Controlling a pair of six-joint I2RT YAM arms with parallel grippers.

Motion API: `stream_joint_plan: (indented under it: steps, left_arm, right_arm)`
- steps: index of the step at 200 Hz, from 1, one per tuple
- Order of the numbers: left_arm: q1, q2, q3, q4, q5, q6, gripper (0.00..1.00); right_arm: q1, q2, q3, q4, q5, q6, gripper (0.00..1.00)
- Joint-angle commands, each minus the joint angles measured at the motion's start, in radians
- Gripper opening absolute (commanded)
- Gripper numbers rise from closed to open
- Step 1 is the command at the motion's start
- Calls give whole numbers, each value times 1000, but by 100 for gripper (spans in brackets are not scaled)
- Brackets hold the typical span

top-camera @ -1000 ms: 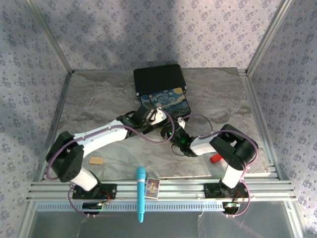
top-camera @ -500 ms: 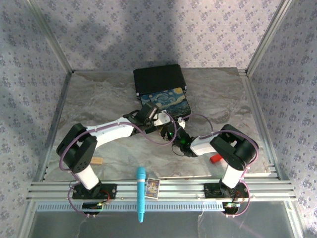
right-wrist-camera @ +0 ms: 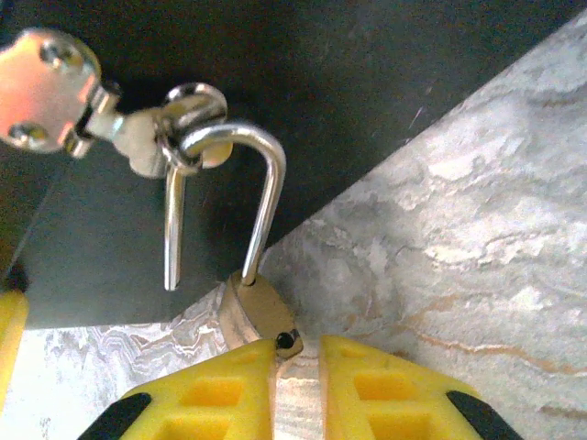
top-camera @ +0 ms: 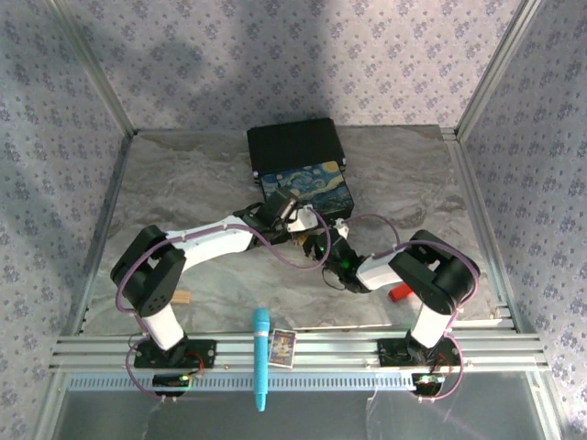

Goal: Unlock the padlock with the key

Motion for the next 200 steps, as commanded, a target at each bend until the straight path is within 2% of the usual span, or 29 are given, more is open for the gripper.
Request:
stream_joint_plan:
  steps: [1,31,46,91,112,154,181,200]
  left_arm:
    - [-1,47,-32,-98,16,1,43]
    - [-3,37,-46,-82,13,-12,44]
    - [-2,34,-48,-76,12,-20,44]
    - [-1,28,-44,-68,13,-25,45]
    - [0,31,-43,-66,15,-23,45]
    - [1,37,-40,-63,15,-26,45]
    - [4,36,-38,-64,24,-29,45]
    - [6,36,-38,-64,25,-29,45]
  right_arm:
    - [-17,-11,25,-15,32,-13,18]
    - [-29,21,-2,21,1,9,18]
    - [-14,25,-7,45,-2,-6,24]
    - [52,21,80,-112,52,-95,41]
    - [58,48,120,-192,69,-87,43]
    - [65,109,185,-308,144,-52,44]
    - [70,141,222,-367,188,-48,36]
    - [65,158,223,-359,188,-42,27]
